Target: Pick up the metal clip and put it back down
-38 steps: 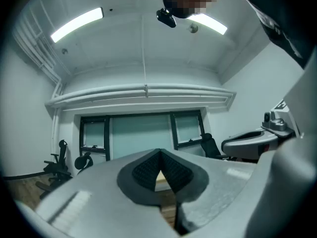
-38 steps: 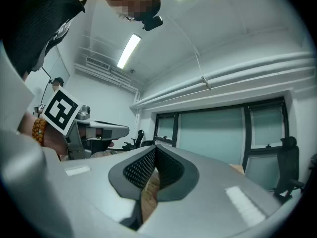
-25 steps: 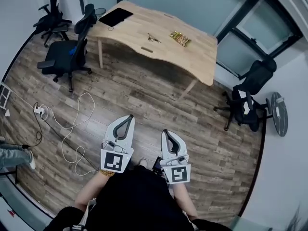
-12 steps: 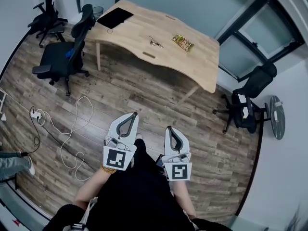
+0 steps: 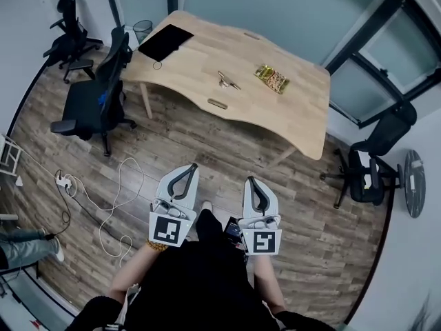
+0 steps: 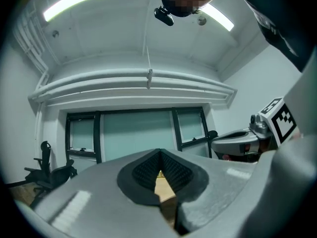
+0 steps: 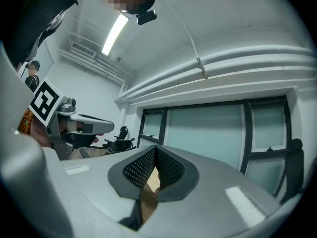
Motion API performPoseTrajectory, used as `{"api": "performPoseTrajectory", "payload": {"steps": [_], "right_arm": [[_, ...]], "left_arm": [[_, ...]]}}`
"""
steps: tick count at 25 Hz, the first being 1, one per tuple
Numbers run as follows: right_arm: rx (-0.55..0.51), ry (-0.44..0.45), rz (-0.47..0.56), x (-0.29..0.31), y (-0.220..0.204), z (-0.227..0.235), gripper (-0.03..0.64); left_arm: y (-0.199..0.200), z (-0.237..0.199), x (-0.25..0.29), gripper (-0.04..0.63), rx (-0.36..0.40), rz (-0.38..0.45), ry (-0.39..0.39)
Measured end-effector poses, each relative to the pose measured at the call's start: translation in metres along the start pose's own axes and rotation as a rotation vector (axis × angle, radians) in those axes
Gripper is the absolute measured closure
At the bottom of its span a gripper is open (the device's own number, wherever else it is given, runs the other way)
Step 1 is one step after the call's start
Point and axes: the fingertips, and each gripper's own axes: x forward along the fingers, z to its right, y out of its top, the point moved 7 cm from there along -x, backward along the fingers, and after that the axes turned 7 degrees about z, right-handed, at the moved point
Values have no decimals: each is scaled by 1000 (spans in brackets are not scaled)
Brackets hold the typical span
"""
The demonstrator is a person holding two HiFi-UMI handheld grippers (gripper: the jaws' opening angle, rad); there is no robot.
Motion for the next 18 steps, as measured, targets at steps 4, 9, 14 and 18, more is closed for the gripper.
{"api": "performPoseTrajectory", "payload": {"steps": [4, 9, 14, 18], "right_arm": [[5, 6, -4, 45, -14, 29, 592], [29, 5, -27, 102, -26, 49, 592], [7, -19, -49, 157, -37, 49, 592], [10, -92, -42, 205, -35, 40, 592]], "left_arm": [[-9, -28, 29, 595, 38, -34, 14], [-22, -72, 52, 595, -28, -62, 106], [-43, -126, 81, 595, -37, -49, 88], [-56, -184, 103, 595, -63, -25, 44]]}}
